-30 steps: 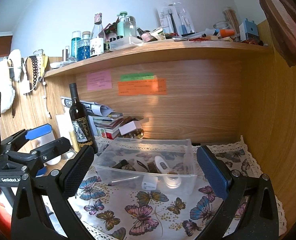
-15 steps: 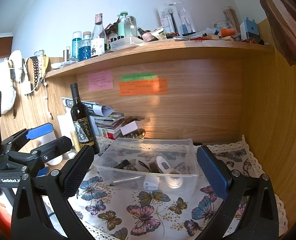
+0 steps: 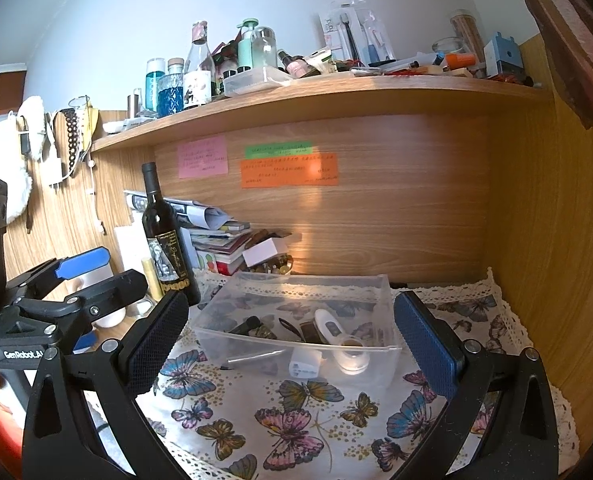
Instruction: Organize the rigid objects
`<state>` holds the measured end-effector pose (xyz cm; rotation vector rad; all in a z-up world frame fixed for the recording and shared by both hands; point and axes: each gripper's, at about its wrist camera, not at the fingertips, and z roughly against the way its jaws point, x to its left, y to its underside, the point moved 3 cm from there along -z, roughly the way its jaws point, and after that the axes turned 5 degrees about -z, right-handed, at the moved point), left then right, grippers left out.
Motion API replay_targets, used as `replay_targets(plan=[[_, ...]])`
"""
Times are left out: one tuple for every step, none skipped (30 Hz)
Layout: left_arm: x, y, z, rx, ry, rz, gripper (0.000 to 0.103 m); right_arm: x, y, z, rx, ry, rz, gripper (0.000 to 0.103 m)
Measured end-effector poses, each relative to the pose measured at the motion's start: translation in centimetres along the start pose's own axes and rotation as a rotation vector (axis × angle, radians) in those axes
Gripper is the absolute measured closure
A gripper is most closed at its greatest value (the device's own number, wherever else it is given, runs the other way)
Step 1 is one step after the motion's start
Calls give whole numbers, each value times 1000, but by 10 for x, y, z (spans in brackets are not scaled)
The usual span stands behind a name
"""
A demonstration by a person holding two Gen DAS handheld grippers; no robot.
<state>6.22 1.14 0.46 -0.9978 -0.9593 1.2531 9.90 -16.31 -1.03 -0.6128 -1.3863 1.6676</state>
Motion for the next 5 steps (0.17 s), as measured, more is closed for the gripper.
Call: replay_targets(plan=[[0, 0, 0, 0, 3, 0, 0, 0, 0, -1, 1, -1, -1, 0], [0, 0, 1, -2, 5, -2, 0, -1, 0, -1, 3, -2, -2, 0], [-1, 1, 1, -4, 5, -6, 0, -1, 0, -2, 4, -4, -3, 0], [-1, 1, 2, -5, 6, -9, 0, -2, 0, -2, 5, -5, -3, 0], [-2, 1, 2, -6, 6, -12, 0, -2, 0, -3, 6, -7, -4, 0]])
